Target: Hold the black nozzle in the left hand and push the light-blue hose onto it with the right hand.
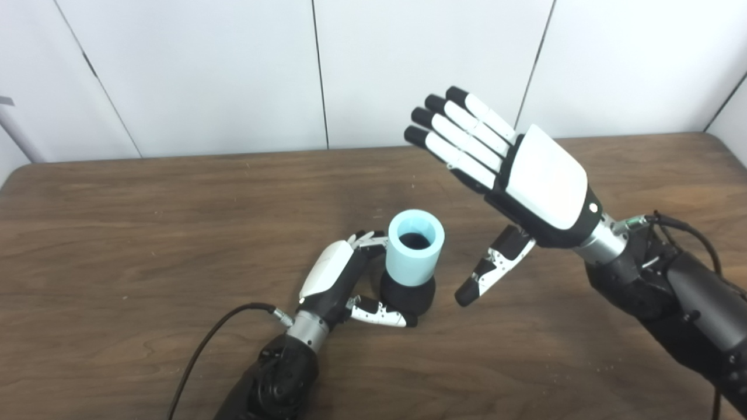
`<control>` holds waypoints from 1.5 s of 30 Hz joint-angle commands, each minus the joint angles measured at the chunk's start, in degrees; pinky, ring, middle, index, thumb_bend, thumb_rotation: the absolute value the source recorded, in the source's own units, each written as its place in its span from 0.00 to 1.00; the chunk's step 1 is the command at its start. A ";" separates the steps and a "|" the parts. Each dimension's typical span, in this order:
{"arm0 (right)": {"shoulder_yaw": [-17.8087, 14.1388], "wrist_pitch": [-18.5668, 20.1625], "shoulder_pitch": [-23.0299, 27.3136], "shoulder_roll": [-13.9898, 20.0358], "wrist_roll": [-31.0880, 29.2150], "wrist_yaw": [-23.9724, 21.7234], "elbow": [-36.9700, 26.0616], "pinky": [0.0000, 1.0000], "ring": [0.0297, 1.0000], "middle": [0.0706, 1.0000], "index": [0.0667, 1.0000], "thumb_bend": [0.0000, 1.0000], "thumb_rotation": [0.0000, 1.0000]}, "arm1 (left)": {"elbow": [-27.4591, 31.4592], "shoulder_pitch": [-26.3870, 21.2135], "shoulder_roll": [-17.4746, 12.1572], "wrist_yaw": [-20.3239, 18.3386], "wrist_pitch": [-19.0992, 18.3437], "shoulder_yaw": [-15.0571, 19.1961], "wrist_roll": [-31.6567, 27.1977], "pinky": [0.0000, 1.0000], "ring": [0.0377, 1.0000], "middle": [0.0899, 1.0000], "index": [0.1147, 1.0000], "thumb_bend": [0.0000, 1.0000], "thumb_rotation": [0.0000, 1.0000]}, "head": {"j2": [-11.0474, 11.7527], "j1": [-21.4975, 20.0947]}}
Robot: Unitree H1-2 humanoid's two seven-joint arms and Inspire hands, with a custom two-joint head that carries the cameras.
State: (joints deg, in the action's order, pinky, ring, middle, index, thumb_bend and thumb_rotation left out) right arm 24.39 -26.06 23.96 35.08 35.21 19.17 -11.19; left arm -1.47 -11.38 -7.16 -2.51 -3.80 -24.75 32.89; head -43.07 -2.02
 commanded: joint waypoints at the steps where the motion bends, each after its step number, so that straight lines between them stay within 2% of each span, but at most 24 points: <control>1: -1.97 -0.53 -0.77 -0.75 -10.12 -3.63 -0.49 1.00 1.00 1.00 1.00 1.00 0.80 | -1.40 1.59 -1.33 -2.69 -2.92 -0.33 1.46 1.00 0.93 0.79 0.42 0.52 0.07 | 0.02 -0.06; 2: -2.49 0.64 -1.77 -1.24 -15.55 -6.29 -1.32 1.00 1.00 1.00 1.00 1.00 0.80 | -1.50 1.55 -1.33 -2.66 -2.90 -0.35 1.52 1.00 0.93 0.79 0.42 0.52 0.07 | 0.02 -0.06; 5: -4.89 4.47 -4.01 -2.66 -24.64 -11.77 -3.45 1.00 1.00 1.00 1.00 1.00 0.81 | -1.55 1.49 -1.38 -2.61 -2.89 -0.30 1.63 1.00 0.93 0.79 0.42 0.52 0.07 | 0.00 0.18; 8: -8.82 6.94 -5.68 -5.51 -27.42 -14.23 -4.11 1.00 1.00 1.00 1.00 1.00 0.88 | -1.31 1.71 -1.51 -2.48 -2.68 -0.21 1.68 1.00 0.93 0.79 0.42 0.52 0.07 | -0.05 0.11; 15: -16.02 10.23 -7.20 -12.70 -30.01 -16.97 -4.38 1.00 1.00 1.00 1.00 1.00 0.90 | -1.29 1.80 -1.61 -2.17 -2.17 -0.14 1.74 1.00 0.93 0.82 0.43 0.52 0.08 | -0.12 0.54; 16: -16.79 10.83 -7.33 -13.59 -30.14 -17.29 -4.69 1.00 1.00 1.00 1.00 1.00 0.90 | -1.24 1.83 -1.67 -2.15 -2.03 -0.14 1.72 1.00 0.94 0.86 0.56 0.71 0.18 | -0.12 0.54; 17: -17.58 11.50 -7.53 -14.78 -30.02 -17.32 -4.87 1.00 1.00 1.00 1.00 1.00 0.90 | -1.08 1.96 -1.77 -2.01 -1.73 -0.13 1.72 1.00 0.95 0.88 0.60 0.77 0.21 | 0.00 0.42; 19: -18.69 12.09 -7.82 -16.36 -29.54 -17.72 -4.98 1.00 1.00 1.00 1.00 1.00 0.90 | -0.93 2.15 -1.85 -1.80 -1.26 -0.06 1.81 1.00 0.99 0.97 0.79 0.91 0.29 | 0.00 0.42; 21: -19.48 11.50 -8.08 -16.83 -28.63 -18.45 -4.55 1.00 1.00 1.00 1.00 1.00 0.90 | -1.29 2.26 -1.92 -1.12 -0.32 0.05 2.16 1.00 1.00 1.00 0.92 0.97 0.32 | 0.02 0.49; 23: -20.00 10.65 -8.14 -16.54 -27.90 -19.50 -4.12 1.00 1.00 1.00 1.00 1.00 0.90 | -1.64 2.32 -1.96 -0.49 0.52 0.05 2.59 1.00 1.00 1.00 0.98 1.00 0.36 | 0.02 0.49; 29: -20.96 9.04 -7.96 -15.68 -27.19 -22.14 -3.48 1.00 1.00 1.00 1.00 1.00 0.91 | -2.24 2.28 -1.92 0.63 2.61 0.19 3.68 1.00 1.00 1.00 1.00 1.00 0.46 | 0.05 0.59; 41: -21.42 6.29 -8.96 -16.07 -25.85 -24.47 -2.07 1.00 1.00 1.00 1.00 1.00 0.92 | -2.25 1.30 -1.87 6.22 7.83 2.60 4.68 1.00 1.00 1.00 1.00 1.00 0.55 | 0.04 1.74; 45: -21.67 6.08 -9.57 -16.62 -26.34 -24.48 -1.35 1.00 1.00 1.00 1.00 1.00 0.93 | -0.05 1.02 -1.96 7.35 8.98 4.42 4.08 1.00 1.00 1.00 1.00 1.00 0.55 | 0.20 2.30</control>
State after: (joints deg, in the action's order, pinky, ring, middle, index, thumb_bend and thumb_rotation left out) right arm 3.68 -18.20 13.30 18.57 9.48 -5.61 -11.95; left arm -1.62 -11.03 -7.59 2.74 3.37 -21.33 36.48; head -42.80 0.26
